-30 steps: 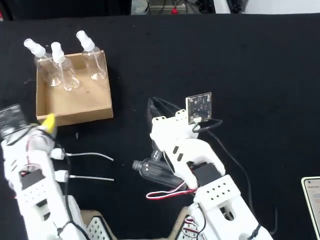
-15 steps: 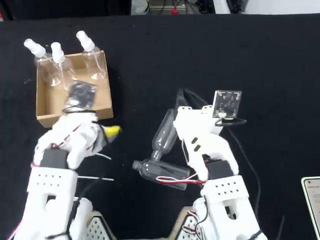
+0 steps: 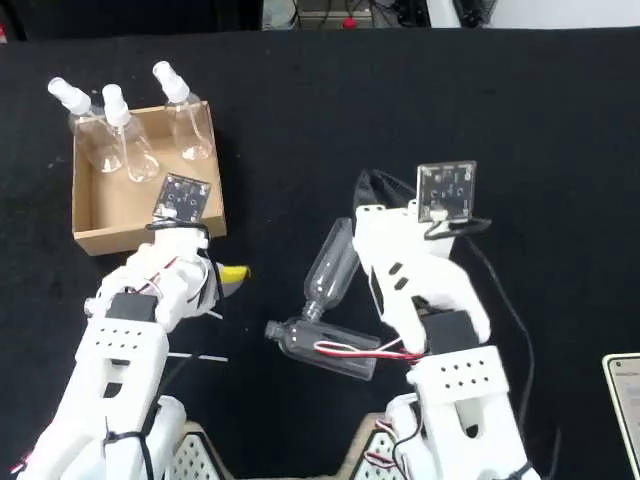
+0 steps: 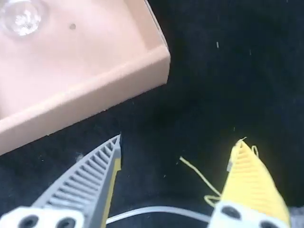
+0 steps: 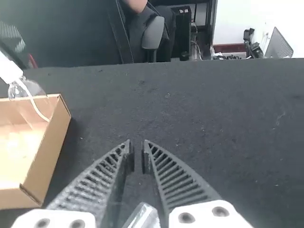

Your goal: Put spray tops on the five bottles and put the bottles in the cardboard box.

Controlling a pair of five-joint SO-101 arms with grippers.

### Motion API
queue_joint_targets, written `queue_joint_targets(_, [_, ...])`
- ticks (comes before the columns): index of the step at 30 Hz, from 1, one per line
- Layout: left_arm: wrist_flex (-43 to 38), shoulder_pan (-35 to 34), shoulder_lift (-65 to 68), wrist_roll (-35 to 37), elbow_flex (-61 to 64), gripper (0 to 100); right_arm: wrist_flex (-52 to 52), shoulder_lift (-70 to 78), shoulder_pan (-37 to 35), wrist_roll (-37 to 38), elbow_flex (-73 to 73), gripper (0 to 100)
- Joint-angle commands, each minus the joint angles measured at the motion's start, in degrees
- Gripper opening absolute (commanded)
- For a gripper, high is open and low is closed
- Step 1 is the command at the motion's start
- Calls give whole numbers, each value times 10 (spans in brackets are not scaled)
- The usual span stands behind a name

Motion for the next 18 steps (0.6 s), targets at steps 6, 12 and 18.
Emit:
queue_joint_targets(6, [-24,7,-1,88,8,342,109,43,10,47,-64,43])
queue_joint_targets(12, [-24,4,-1,88,7,342,272,43,6,102,-68,43])
queue_joint_targets(18, [-24,6,-1,88,7,342,521,74,-29,231,-190,43])
